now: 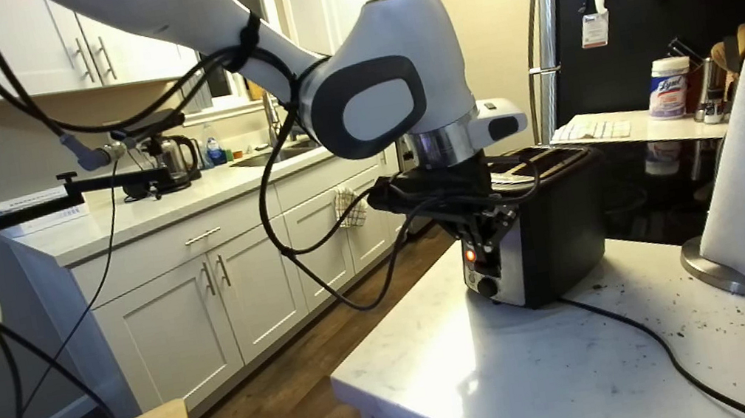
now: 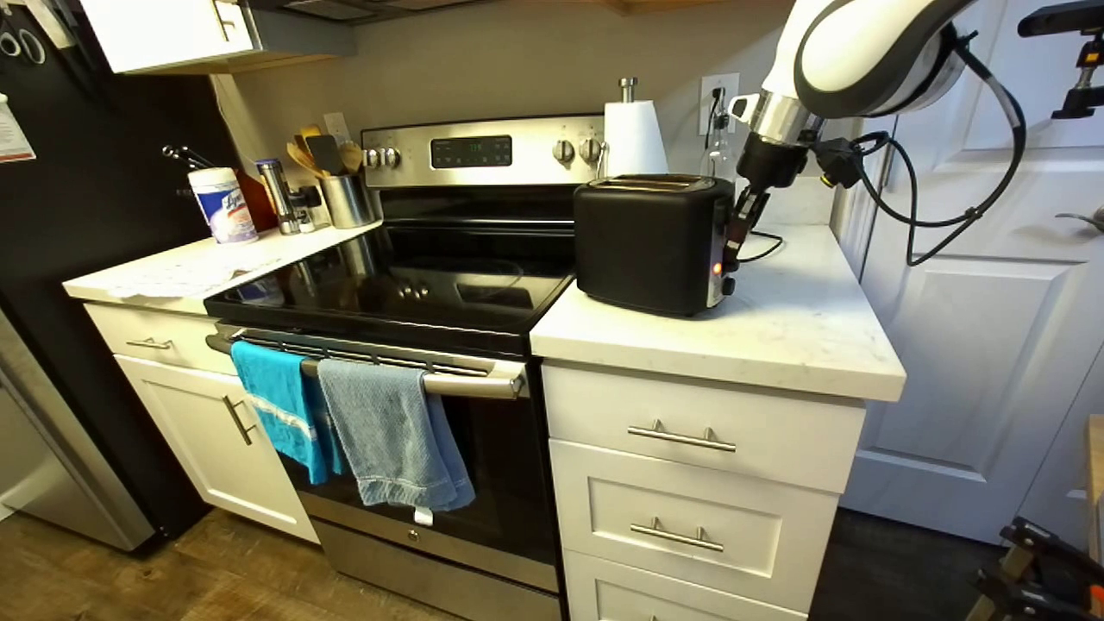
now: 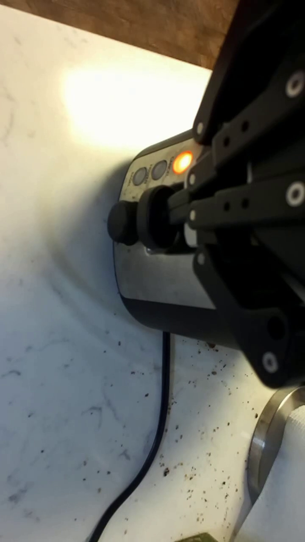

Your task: Push the lever on the toaster downwards.

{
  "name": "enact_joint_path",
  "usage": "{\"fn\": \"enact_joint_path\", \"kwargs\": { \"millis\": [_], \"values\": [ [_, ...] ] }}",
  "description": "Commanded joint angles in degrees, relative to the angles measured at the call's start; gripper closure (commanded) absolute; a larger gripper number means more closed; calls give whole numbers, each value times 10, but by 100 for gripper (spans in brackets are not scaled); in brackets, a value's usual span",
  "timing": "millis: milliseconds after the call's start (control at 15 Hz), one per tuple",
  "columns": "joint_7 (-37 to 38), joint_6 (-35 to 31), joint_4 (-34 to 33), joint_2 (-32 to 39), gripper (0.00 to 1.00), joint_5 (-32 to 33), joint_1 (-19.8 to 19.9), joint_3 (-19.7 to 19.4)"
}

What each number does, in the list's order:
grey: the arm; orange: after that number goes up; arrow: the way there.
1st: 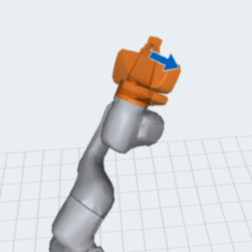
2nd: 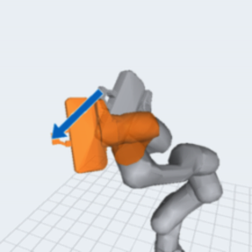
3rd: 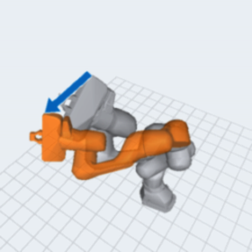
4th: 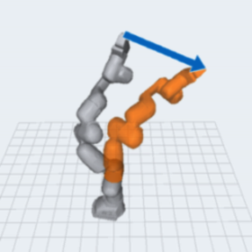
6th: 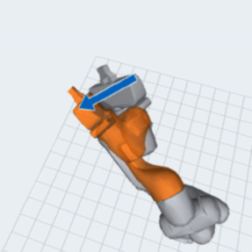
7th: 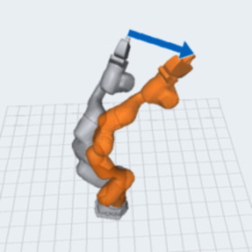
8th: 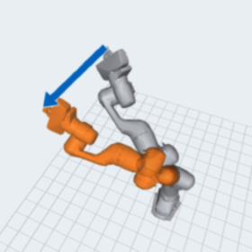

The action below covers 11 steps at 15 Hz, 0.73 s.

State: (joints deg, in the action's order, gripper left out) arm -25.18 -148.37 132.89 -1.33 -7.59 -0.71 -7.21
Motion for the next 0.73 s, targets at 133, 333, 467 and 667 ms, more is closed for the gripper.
{"fn": "enact_joint_path", "kwargs": {
  "millis": [133,333,467,667],
  "values": [
    [-12,-29,79,-115,99,54,20,9],
    [-21,-45,88,-115,100,44,20,8],
    [2,2,-1,-1,73,1,13,13],
    [2,3,-1,-1,80,1,13,13]
  ]
}}
